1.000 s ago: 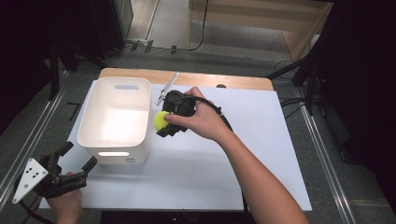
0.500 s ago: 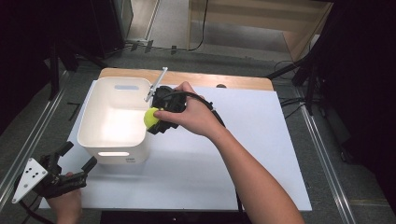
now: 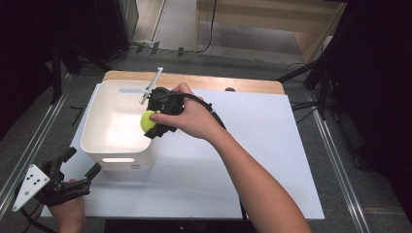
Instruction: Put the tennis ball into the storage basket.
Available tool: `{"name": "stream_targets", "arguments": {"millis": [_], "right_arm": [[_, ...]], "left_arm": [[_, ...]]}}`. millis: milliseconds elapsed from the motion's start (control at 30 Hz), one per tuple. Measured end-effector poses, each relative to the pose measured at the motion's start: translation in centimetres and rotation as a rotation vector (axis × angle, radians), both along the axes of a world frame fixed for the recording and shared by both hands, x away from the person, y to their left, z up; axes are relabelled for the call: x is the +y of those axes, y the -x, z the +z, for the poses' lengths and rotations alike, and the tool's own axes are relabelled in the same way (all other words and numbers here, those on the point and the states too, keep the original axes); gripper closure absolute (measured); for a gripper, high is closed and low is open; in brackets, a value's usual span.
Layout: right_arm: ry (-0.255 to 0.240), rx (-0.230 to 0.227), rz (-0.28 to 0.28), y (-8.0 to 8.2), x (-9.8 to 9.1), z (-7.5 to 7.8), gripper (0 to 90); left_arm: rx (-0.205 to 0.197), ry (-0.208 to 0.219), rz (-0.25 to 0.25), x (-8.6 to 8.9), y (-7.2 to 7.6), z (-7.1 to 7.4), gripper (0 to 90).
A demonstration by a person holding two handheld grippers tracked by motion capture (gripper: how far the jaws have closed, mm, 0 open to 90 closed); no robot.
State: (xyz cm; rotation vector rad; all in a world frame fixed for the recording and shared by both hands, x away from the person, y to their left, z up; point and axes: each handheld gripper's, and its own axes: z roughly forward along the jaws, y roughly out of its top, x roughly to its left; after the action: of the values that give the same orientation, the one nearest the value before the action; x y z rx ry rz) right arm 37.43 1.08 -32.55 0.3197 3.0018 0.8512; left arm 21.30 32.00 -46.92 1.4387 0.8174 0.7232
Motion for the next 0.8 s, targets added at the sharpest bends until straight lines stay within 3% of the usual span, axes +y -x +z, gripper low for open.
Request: {"name": "stream_targets", "arguments": {"millis": [800], "right_arm": [[0.019, 0.006, 0.043, -0.3, 3.3, -1.0, 23.8]], "left_arm": [[-0.002, 0.003, -0.004, 0.1, -0.1, 0.0, 5.8]]}}
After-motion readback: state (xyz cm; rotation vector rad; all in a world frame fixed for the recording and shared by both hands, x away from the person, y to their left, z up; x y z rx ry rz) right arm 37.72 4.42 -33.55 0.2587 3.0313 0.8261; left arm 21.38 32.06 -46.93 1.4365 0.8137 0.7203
